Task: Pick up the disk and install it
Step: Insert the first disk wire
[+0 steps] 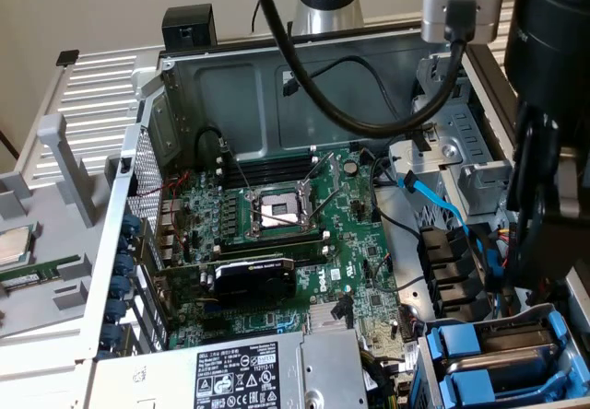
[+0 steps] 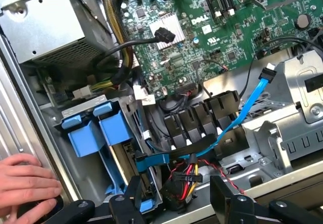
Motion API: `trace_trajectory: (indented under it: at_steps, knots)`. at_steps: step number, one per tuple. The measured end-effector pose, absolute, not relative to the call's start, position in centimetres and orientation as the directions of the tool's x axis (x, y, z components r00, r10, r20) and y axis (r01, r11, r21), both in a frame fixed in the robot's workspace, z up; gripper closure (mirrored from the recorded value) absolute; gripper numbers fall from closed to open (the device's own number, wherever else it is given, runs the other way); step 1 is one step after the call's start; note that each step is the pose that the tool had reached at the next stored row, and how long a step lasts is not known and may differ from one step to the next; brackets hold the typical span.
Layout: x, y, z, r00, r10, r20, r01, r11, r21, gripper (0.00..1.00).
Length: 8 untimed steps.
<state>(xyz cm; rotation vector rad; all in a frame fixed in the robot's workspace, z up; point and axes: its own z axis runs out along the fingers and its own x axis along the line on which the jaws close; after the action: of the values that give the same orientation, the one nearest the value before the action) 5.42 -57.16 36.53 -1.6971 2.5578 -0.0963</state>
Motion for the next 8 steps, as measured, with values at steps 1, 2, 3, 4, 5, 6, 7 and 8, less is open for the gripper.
trace_trajectory:
  at_steps: [1, 2, 3, 4, 5, 6, 7, 8]
  knots:
    - [5.37, -56.99, 36.42, -0.388, -0.921, -0.024, -0.917, 0.389, -0.091, 0.35]
    - [5.33, -56.83, 36.32, -0.389, -0.921, -0.025, -0.917, 0.389, -0.092, 0.35]
    - [5.30, -56.65, 36.22, -0.389, -0.921, -0.025, -0.916, 0.390, -0.092, 0.35]
    - [5.29, -56.46, 36.10, -0.390, -0.921, -0.025, -0.916, 0.390, -0.093, 0.35]
    - [5.31, -56.37, 35.99, -0.391, -0.920, -0.025, -0.915, 0.392, -0.093, 0.35]
    - [5.31, -56.34, 35.85, -0.395, -0.918, -0.026, -0.914, 0.396, -0.092, 0.35]
    - [5.31, -56.33, 35.68, -0.401, -0.916, -0.026, -0.911, 0.402, -0.092, 0.35]
    - [5.30, -56.32, 35.55, -0.407, -0.913, -0.027, -0.909, 0.408, -0.092, 0.35]
